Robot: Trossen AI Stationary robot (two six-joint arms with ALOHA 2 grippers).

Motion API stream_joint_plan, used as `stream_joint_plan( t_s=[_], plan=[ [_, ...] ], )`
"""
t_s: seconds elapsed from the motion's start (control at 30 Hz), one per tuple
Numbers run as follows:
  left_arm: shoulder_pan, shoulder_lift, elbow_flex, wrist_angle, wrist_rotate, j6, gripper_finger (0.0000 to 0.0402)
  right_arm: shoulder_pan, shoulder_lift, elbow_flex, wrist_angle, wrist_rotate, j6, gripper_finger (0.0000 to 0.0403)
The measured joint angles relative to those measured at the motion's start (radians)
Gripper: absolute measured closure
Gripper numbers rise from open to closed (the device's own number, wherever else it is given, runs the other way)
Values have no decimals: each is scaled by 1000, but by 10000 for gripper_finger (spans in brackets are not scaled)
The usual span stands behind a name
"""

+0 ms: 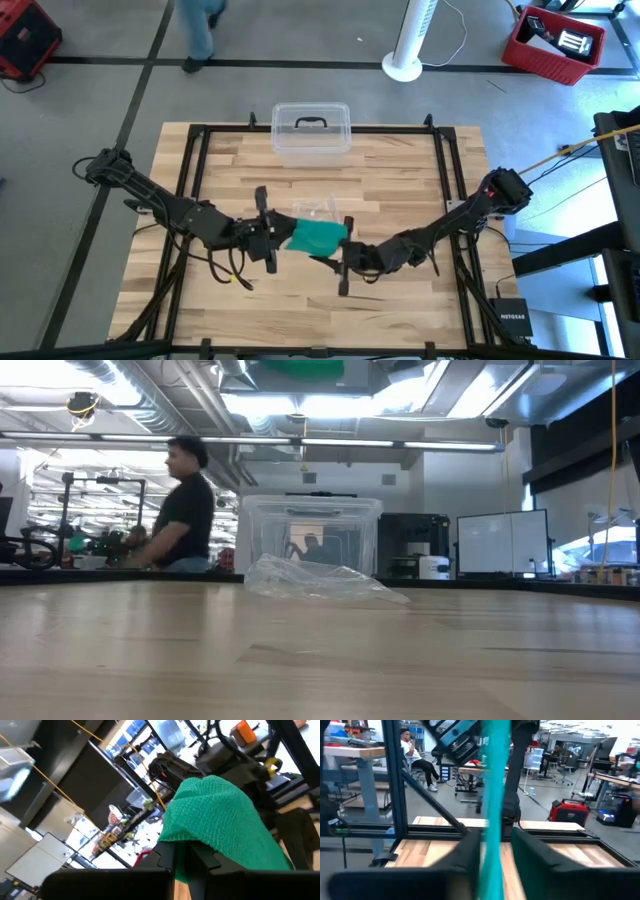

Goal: Roll bandage
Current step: Roll the green bandage

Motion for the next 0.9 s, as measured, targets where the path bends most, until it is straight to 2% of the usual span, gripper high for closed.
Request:
stream_joint_plan(
  t_s=[0.07, 0.13, 0.33, 0.53, 0.67, 0.8, 0.9],
  plan=[
    [-5, 0, 0, 31, -1, 36, 389, -1, 0, 0, -2, -51, -9, 370],
    [-7, 0, 0, 64, -5, 81, 389, 4, 0, 0, -11, -91, -21, 391],
    [-13, -2, 1, 117, -74, 212, 389, 64, 0, 0, -48, -38, -31, 398],
    [-13, -3, 1, 119, -98, 229, 389, 114, -6, 0, -62, 3, -30, 399],
    [-2, -3, 1, 117, -181, 247, 389, 128, -6, 37, -101, -28, -24, 399],
    [17, -3, 1, 81, -311, 242, 389, 151, -6, 110, -204, -27, -29, 400],
    [30, -3, 1, 16, -317, 199, 389, 157, -9, 161, -289, -28, -45, 400]
  ],
)
